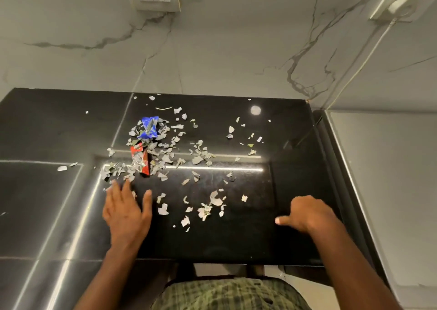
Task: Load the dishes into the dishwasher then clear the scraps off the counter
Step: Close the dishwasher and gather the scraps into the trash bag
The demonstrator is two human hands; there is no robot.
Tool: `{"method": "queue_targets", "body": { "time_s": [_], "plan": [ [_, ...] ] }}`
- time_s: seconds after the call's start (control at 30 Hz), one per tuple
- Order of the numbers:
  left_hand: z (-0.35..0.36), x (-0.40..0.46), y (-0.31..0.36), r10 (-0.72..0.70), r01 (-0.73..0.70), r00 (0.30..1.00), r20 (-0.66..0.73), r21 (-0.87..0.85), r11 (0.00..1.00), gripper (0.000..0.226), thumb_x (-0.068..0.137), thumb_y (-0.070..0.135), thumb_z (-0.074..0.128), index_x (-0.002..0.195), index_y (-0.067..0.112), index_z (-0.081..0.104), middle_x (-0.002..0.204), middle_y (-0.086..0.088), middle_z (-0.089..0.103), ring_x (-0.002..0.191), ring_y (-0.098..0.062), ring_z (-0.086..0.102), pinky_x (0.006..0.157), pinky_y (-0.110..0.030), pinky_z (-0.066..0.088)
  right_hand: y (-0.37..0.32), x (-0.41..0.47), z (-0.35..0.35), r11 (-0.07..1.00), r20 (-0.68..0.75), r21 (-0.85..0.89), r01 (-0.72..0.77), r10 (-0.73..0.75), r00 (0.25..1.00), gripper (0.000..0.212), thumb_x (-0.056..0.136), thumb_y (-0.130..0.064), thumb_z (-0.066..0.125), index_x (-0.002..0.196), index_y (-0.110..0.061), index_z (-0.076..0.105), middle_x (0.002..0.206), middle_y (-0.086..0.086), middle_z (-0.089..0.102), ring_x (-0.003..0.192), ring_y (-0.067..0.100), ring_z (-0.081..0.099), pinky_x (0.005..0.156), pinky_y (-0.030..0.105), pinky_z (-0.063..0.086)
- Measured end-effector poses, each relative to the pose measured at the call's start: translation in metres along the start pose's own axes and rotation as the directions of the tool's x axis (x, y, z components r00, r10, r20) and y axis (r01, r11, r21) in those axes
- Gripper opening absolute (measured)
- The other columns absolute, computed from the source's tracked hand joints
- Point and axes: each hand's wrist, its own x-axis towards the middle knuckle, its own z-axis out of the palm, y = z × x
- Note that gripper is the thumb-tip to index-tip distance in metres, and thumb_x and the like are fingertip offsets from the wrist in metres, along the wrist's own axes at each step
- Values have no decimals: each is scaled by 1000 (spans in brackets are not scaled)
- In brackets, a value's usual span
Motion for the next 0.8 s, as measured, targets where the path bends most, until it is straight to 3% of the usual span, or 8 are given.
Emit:
{"method": "queue_targets", "body": {
  "time_s": [0.1,0.23,0.33,0.47,0.53,0.6,0.7,0.8],
  "plan": [
    [5,1,0,-92,83,991,92,104,991,98,94,78,10,164,10,20,172,-23,10,161,-36,2,128,-56,4,5,0,3,978,-139,204,-38,67,988,51,92,-71,60,91,-20,63,99,3,69,90,22,68,86,42,59],
    [20,0,52,90,-125,974,208,164,978,96,96,79,1,166,13,-1,173,-19,-8,159,-34,-16,128,-55,-9,-20,13,23,948,-221,318,-3,77,972,80,96,-73,48,148,-12,48,162,23,35,140,40,49,109,49,49],
    [33,-9,95,216,-278,923,319,162,947,97,94,81,-7,163,14,-16,169,-17,-24,155,-31,-30,126,-54,-16,-44,12,43,936,-200,349,30,43,979,101,98,-74,39,165,-5,9,170,29,1,158,48,6,126,53,22],
    [41,-14,124,368,-418,847,383,55,907,91,96,79,-6,164,19,-15,169,-6,-29,153,-18,-36,129,-50,-11,-61,12,60,897,-369,370,243,-98,924,97,97,-76,28,167,-12,7,173,20,-5,160,37,-9,131,49,7],
    [40,-13,124,420,-412,848,324,-96,906,82,100,75,0,167,27,1,174,2,-15,156,-8,-26,130,-47,-7,-66,13,65,802,-566,311,511,-275,777,86,101,-72,31,166,-18,19,175,8,3,162,22,-6,132,44,9],
    [37,-12,118,415,-320,884,215,-368,873,68,106,66,16,165,32,23,174,9,13,159,0,0,131,-45,6,-76,16,70,645,-713,52,763,-511,480,67,105,-57,46,160,-20,41,172,4,24,162,21,12,129,48,21],
    [32,-11,110,259,-105,956,142,-655,749,56,106,56,34,157,34,42,161,17,43,150,2,34,125,-42,33,-99,30,85,320,-578,-363,875,-814,58,42,105,-45,56,143,-27,63,161,6,47,155,26,34,121,52,36],
    [28,-12,111,238,-89,966,106,-724,684,50,107,48,36,149,28,55,150,16,57,143,-3,48,118,-40,43,-110,48,89,257,-416,-495,830,-909,34,44,109,-52,44,151,-40,51,164,0,42,157,24,29,123,51,33]
  ]
}}
